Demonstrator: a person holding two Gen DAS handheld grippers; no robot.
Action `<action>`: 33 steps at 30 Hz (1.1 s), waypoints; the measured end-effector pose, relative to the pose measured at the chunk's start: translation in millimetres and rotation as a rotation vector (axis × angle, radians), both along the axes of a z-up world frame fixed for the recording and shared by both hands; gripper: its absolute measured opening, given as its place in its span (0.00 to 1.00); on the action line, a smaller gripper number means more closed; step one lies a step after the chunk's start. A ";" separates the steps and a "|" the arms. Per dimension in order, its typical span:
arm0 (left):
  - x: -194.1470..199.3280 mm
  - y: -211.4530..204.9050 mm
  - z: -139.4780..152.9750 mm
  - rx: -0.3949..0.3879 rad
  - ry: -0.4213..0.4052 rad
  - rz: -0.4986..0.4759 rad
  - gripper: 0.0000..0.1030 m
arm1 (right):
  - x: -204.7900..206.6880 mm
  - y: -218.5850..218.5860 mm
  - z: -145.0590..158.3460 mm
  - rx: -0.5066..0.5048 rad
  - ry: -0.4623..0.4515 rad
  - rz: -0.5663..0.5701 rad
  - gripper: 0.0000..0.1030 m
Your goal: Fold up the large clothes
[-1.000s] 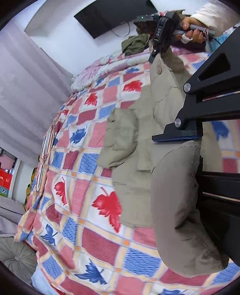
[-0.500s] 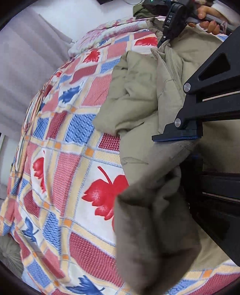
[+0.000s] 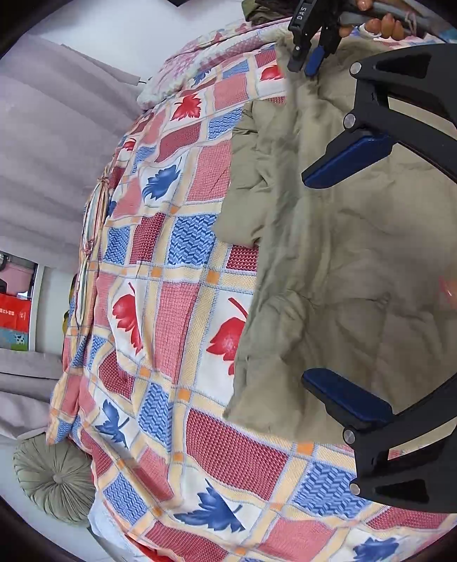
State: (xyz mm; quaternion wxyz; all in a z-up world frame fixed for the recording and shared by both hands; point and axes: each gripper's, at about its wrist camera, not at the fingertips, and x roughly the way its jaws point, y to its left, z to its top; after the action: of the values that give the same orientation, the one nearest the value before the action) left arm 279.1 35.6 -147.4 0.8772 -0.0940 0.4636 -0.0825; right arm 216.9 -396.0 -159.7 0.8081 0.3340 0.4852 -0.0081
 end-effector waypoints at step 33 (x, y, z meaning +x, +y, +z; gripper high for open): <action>-157.8 50.6 -116.1 -0.469 0.347 0.193 0.99 | -214.4 -18.8 -47.5 0.229 0.091 -0.215 0.74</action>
State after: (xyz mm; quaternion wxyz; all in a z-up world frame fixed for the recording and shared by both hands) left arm 121.4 86.3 -263.6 0.7431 -0.3503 0.5637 -0.0861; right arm 2.4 -414.8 -207.2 0.7365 0.4731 0.4804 -0.0542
